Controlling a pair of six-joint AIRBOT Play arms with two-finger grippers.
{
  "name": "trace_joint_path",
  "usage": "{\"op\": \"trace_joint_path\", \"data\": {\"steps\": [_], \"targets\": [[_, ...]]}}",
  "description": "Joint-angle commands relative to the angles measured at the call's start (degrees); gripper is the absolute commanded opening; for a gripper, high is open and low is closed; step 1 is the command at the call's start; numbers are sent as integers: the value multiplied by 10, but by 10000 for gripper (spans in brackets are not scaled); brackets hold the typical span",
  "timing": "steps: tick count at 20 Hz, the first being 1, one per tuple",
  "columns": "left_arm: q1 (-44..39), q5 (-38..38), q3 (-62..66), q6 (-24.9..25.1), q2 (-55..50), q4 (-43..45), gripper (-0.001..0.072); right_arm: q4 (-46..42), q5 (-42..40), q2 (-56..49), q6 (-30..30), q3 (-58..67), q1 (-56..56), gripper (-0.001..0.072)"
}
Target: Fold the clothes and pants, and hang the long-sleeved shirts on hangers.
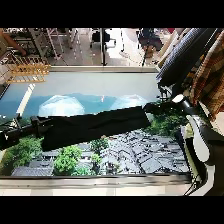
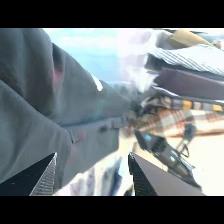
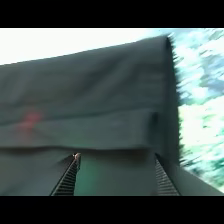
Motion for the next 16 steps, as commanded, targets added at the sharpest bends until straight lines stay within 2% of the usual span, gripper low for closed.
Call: {"op": "trace_joint_path", "data": {"steps": [1, 3, 5, 6, 7, 8, 9, 11, 12, 13, 14, 16], "targets": [[15, -44, 3, 21, -14, -16, 472, -32, 27, -25, 19, 27, -25, 535], [17, -72, 3, 33, 3, -16, 469, -28, 68, -40, 19, 26, -49, 546], [8, -94, 3, 47, 25, -11, 389, -3, 96, -63, 3, 27, -62, 546], [2, -94, 3, 48, 38, 2, 388, 18, 103, -74, -13, 27, -61, 546], [-7, -94, 3, 48, 50, 23, 289, 42, 110, -86, -27, 27, -59, 545], [-16, -93, 3, 49, 61, 48, 161, 63, 113, -96, -43, 27, -56, 543], [-28, -91, 3, 50, 71, 77, 152, 76, 116, -107, -48, 31, -51, 539], [-57, -74, 3, 49, 81, 129, 116, 78, 153, -133, -62, 62, -30, 436], [-75, -57, 3, 49, 81, 148, 115, 71, 180, -143, -84, 84, -19, 315], [-98, -35, 3, 46, 81, 165, 105, 45, 198, -142, -108, 106, -10, 45], [-122, -10, 3, 41, 81, 182, 8, -8, 217, -134, -101, 132, -6, 16], [-177, 41, 3, 22, 81, 218, 3, -151, 232, -92, -37, 164, -8, 14]]}}
